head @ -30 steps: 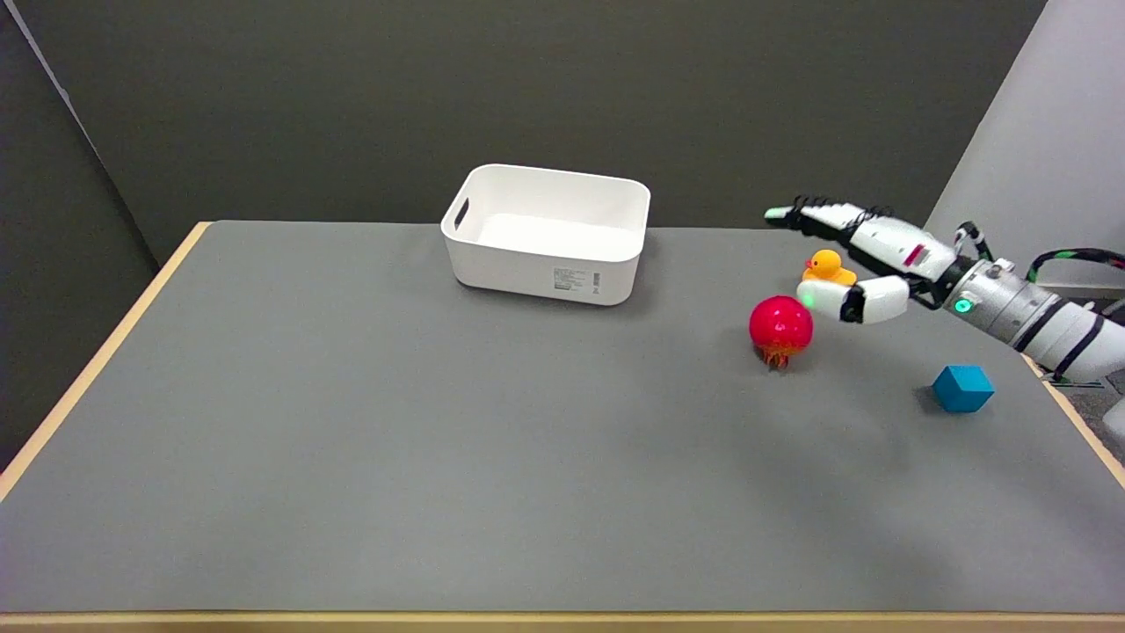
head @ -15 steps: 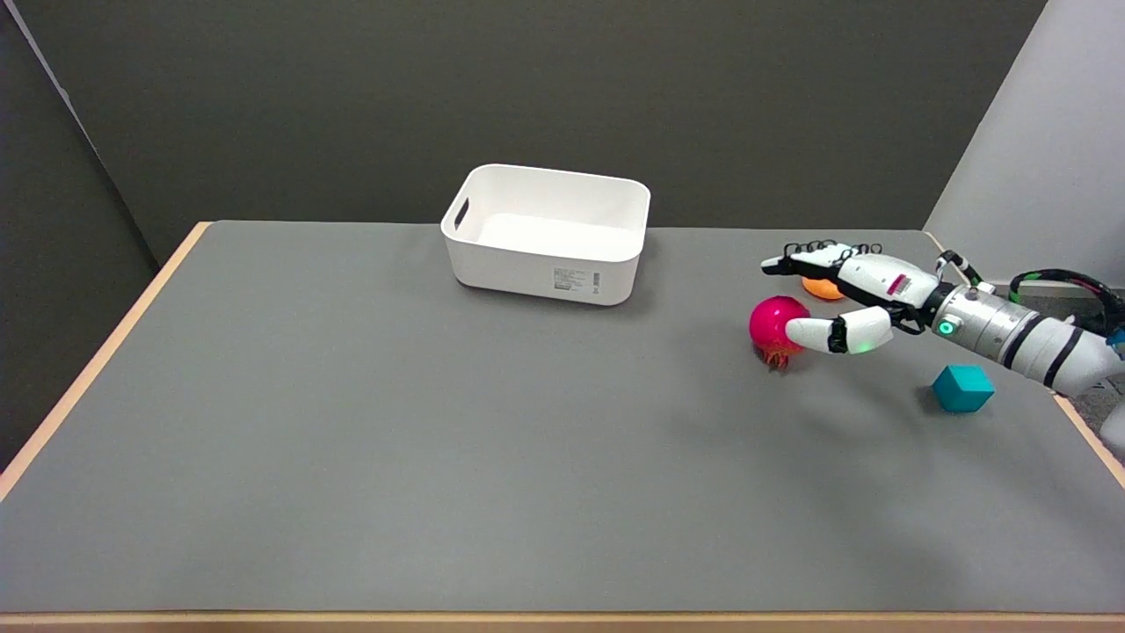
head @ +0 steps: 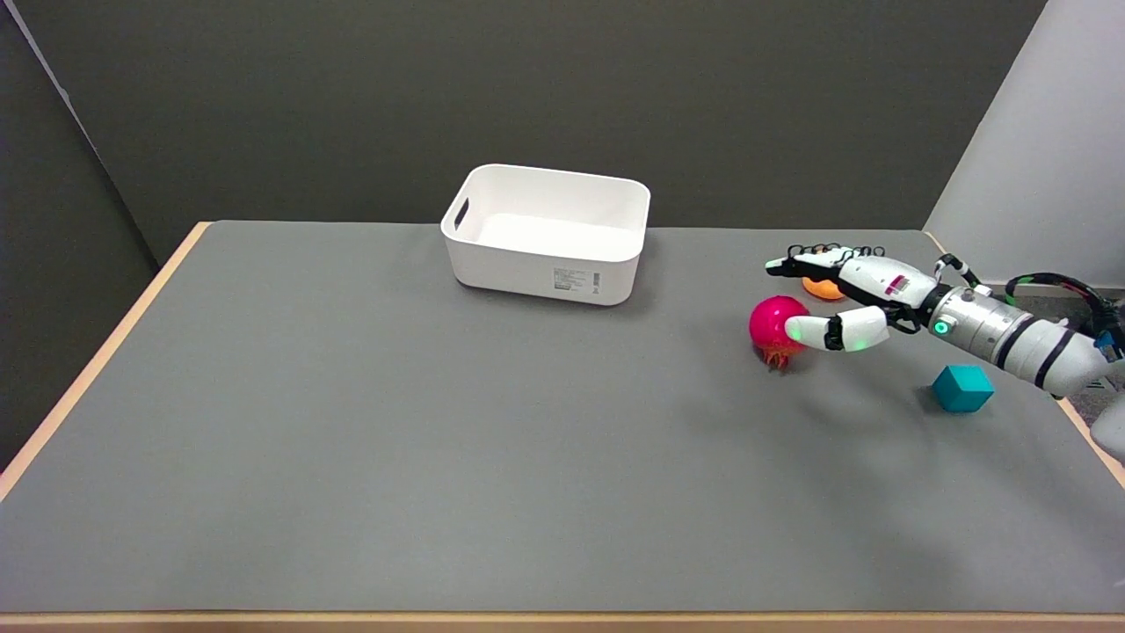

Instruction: Pick up the pomegranate.

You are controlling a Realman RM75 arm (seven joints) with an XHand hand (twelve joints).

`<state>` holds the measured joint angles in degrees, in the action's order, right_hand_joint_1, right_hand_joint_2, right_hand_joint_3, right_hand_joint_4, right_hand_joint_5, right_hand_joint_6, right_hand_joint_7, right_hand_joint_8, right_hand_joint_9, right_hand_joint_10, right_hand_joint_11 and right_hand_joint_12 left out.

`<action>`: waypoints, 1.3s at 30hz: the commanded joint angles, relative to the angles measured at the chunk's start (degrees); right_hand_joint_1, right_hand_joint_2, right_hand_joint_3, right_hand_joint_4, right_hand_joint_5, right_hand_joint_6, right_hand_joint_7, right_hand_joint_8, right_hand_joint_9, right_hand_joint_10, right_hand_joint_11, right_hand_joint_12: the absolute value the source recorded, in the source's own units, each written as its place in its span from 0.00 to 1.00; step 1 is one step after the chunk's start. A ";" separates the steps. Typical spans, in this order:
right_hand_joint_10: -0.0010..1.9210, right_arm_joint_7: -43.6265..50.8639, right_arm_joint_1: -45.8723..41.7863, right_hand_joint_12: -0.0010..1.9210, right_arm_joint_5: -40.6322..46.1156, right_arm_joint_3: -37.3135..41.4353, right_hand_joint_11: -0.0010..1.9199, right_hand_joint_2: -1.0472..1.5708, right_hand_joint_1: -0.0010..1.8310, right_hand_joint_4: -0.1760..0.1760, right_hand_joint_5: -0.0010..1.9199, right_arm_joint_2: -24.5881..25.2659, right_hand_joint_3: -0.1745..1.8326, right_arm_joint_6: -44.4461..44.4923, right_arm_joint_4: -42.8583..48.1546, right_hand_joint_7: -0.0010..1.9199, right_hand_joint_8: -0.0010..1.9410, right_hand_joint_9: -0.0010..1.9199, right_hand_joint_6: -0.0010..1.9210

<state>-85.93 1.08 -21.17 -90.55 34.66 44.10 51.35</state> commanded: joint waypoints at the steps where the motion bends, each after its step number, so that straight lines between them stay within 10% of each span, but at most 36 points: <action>1: 0.31 -0.58 8.28 0.61 -0.70 -7.20 0.03 0.62 0.12 0.65 0.09 1.81 0.52 -0.54 -5.03 0.14 0.16 0.08 0.20; 14: 0.32 -0.58 9.51 0.62 -0.54 -10.64 0.04 0.62 0.16 0.67 0.10 3.25 0.53 -1.10 -10.43 0.15 0.16 0.09 0.20; 30: 0.45 -0.02 9.67 0.71 -0.22 -10.07 0.13 0.66 0.50 0.73 0.15 3.73 0.57 -0.94 -10.53 0.22 0.23 0.20 0.29; 36: 0.59 -0.02 9.83 0.74 -0.13 -8.75 0.17 0.70 0.51 0.82 0.21 4.22 0.54 -0.36 -10.75 0.32 0.41 0.30 0.52; 39: 0.65 -0.02 9.83 0.77 0.11 -6.37 0.19 0.86 0.61 0.41 0.28 4.77 0.19 1.00 -10.59 0.40 0.68 0.35 0.85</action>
<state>-86.14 10.24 -21.44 -100.00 38.01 43.22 41.63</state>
